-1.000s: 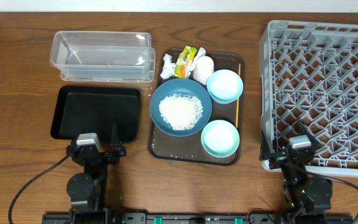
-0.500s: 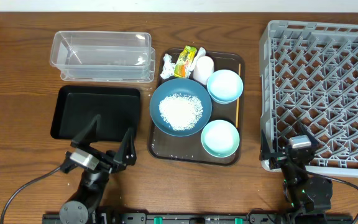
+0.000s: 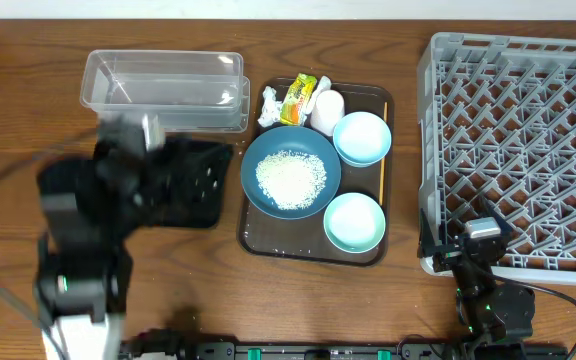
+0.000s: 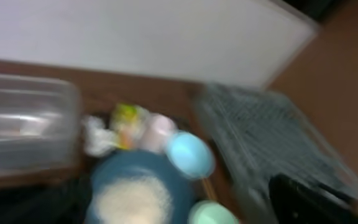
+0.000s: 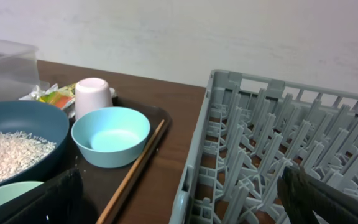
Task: Sort waste into correct bins and load items into the dishwasher rack
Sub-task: 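Reach the left gripper to the blue rice plate and grasp its rim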
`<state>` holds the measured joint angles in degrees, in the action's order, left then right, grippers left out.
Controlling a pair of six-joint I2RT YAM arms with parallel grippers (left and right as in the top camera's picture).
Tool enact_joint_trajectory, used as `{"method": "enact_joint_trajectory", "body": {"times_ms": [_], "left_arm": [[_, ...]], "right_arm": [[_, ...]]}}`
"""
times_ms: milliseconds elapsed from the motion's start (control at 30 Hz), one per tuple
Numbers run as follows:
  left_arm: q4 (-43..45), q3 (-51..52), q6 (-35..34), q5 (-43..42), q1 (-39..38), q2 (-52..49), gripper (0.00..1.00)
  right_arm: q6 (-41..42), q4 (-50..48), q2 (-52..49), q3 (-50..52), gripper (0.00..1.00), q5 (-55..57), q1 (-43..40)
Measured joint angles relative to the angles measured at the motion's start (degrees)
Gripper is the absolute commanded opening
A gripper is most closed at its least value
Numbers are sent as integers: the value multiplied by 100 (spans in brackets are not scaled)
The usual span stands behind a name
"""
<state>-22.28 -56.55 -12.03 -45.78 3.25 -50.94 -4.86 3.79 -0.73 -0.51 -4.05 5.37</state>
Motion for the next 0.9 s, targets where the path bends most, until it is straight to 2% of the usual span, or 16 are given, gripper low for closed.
{"method": "enact_joint_trajectory", "body": {"times_ms": [100,233,333,467,533,600,633,700,900], "left_arm": [[468,-341,-76,-914,-79,-776,93],[501,-374,-319,-997,-479,-1421,93],[-262,-540,-459,-229,-1104,-1860,93],[-1742,-1460,-431,1504,-2151,-2662,93],[-2153,-2026,-420,2317,-2583,-3058,93],[-2190,-2455,-402,3018,-2959,-3403,93],[-2098,-2551,-404,3241,-3097,-3517,98],[-1912,-2645,-422,3585,-3357,-3733,98],[-1753,-2647,-761,3963,-3871,-4280,98]], "right_arm": [[-2,2,0,0,99,0,0],[0,0,0,0,99,0,0],[-2,2,0,0,99,0,0],[0,2,0,0,99,0,0],[0,2,0,0,99,0,0],[-2,2,0,0,99,0,0],[0,0,0,0,99,0,0],[-2,2,0,0,99,-2,0],[-2,2,0,0,99,0,0]]}}
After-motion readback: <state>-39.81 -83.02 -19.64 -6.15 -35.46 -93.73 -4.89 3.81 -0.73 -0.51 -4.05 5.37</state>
